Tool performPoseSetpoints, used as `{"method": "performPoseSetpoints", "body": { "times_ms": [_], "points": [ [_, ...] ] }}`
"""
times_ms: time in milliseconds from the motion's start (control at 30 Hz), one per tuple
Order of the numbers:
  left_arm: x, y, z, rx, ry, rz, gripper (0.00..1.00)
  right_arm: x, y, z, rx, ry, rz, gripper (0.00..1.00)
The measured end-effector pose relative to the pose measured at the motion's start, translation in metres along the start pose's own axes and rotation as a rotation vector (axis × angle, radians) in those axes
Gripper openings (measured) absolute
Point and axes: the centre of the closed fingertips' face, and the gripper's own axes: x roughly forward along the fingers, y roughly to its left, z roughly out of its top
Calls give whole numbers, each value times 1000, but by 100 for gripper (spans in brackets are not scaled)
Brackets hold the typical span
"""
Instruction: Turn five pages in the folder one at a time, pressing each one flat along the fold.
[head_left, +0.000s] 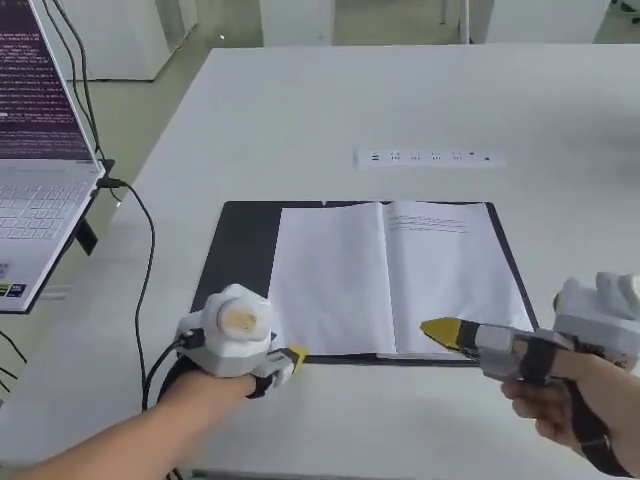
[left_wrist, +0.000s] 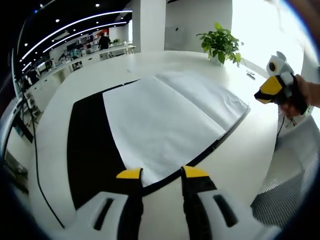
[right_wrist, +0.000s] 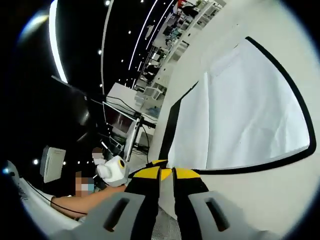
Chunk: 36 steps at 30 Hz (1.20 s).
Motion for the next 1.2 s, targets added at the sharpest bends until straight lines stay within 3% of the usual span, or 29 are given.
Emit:
{"method": "performPoseSetpoints", "body": {
  "times_ms": [133,300,467,567,667,767,867,1000,1200],
  "points": [
    [-15,-3,13,-27,-45,2,34,-20,-3,6,-147,-28,-102,26],
    [-34,0,27,-39,-102,32,42,-38,-10,8,-287,-53,-208,36],
    [-51,3,34,-47,-134,56,62,-54,-22,21,-343,-138,-319,58],
    [-61,4,35,-36,-147,65,63,-67,-32,27,-360,-181,-387,62],
    [-69,3,36,-35,-157,65,71,-76,-34,33,-344,-230,-406,65],
    [-75,3,39,-51,-172,67,83,-88,-41,41,-358,-285,-462,73],
    [-83,1,42,-57,-184,64,86,-96,-43,43,-384,-307,-497,80],
    [-88,2,45,-61,-201,66,89,-100,-45,44,-469,-284,-524,93],
    [-94,3,47,-85,-215,75,93,-93,-37,37,-560,-226,-518,97]
  ]
}}
